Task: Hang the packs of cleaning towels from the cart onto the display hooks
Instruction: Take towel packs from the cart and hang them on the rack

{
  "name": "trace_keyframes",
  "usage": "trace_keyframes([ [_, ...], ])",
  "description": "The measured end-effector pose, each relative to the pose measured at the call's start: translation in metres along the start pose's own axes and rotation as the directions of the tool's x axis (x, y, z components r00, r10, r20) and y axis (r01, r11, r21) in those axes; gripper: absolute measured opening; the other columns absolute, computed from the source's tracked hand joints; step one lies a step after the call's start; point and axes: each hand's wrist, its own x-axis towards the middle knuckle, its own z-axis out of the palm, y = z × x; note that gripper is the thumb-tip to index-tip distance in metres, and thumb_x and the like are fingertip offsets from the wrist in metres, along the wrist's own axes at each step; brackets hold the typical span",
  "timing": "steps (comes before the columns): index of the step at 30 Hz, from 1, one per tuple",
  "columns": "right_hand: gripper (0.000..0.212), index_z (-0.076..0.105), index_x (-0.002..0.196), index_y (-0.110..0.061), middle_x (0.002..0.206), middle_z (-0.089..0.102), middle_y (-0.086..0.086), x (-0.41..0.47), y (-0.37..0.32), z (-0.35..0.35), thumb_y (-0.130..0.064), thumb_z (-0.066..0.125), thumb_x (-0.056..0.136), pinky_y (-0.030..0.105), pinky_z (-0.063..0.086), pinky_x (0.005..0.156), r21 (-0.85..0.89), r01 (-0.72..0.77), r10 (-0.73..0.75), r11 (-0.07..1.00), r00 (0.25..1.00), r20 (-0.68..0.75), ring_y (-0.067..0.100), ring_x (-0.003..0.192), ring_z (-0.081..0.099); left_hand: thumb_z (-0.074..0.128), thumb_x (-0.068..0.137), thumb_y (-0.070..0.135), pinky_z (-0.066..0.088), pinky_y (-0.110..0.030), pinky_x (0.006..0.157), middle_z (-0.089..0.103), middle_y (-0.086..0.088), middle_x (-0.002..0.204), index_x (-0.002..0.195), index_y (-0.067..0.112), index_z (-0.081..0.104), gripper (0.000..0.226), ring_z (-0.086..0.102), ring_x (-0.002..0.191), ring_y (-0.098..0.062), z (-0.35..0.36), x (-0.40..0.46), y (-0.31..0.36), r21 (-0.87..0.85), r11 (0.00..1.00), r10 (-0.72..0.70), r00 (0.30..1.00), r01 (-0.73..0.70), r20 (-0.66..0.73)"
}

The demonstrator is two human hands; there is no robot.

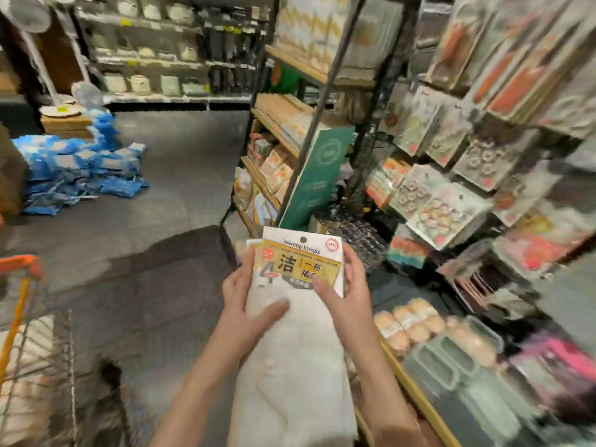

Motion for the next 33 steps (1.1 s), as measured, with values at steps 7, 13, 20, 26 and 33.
trace_keyframes([
  [7, 0.045, 0.048, 0.109, -0.023, 0.102, 0.068, -0.008, -0.06, -0.004, -0.138, 0.001, 0.071, 0.078, 0.011, 0.048, 0.072, -0.002, -0.032, 0.031, 0.999, 0.967, -0.252, 0.0, 0.089, 0.066, 0.08, 0.073, 0.027, 0.018, -0.022, 0.114, 0.024, 0.003, 0.148, 0.139, 0.047, 0.024, 0.089, 0.025, 0.137, -0.003, 0.125, -0.046, 0.017, -0.006, 1.0, -0.008, 0.978, 0.009, 0.208],
  [13, 0.045, 0.053, 0.111, -0.027, 0.097, 0.07, -0.003, -0.135, -0.009, -0.241, -0.006, 0.075, 0.077, 0.029, 0.052, 0.082, -0.011, -0.068, 0.054, 0.998, 0.865, -0.499, 0.016, 0.096, 0.065, 0.075, 0.069, 0.047, 0.024, -0.027, 0.109, 0.022, 0.012, 0.151, 0.14, 0.056, 0.024, 0.088, 0.023, 0.124, 0.025, 0.22, -0.095, 0.04, -0.042, 0.999, 0.036, 0.886, -0.019, 0.462],
  [20, 0.044, 0.052, 0.112, -0.023, 0.097, 0.071, -0.003, -0.212, -0.02, -0.329, 0.0, 0.071, 0.079, 0.021, 0.053, 0.079, 0.019, -0.049, 0.05, 0.999, 0.779, -0.625, 0.012, 0.093, 0.066, 0.073, 0.061, 0.059, 0.036, -0.052, 0.11, 0.038, 0.008, 0.15, 0.139, 0.059, 0.03, 0.088, 0.042, 0.136, -0.015, 0.305, -0.161, 0.047, -0.141, 0.987, 0.028, 0.768, 0.081, 0.639],
  [26, 0.043, 0.05, 0.109, -0.026, 0.105, 0.068, 0.004, -0.263, -0.021, -0.381, 0.001, 0.067, 0.082, 0.023, 0.052, 0.079, 0.037, -0.045, 0.058, 0.998, 0.705, -0.707, 0.014, 0.095, 0.066, 0.079, 0.06, 0.053, 0.041, -0.036, 0.107, 0.045, 0.019, 0.143, 0.128, 0.062, 0.041, 0.078, 0.046, 0.129, 0.001, 0.357, -0.2, 0.051, -0.154, 0.984, 0.038, 0.731, 0.092, 0.682],
  [33, 0.045, 0.047, 0.11, -0.024, 0.103, 0.066, 0.003, -0.3, -0.027, -0.414, 0.002, 0.069, 0.08, 0.019, 0.051, 0.076, 0.019, -0.067, 0.056, 0.998, 0.609, -0.791, 0.004, 0.088, 0.066, 0.075, 0.077, 0.014, 0.051, -0.012, 0.076, 0.063, 0.033, 0.115, 0.133, 0.044, 0.041, 0.072, 0.061, 0.107, 0.006, 0.404, -0.224, 0.052, -0.213, 0.964, 0.075, 0.605, 0.159, 0.793],
])
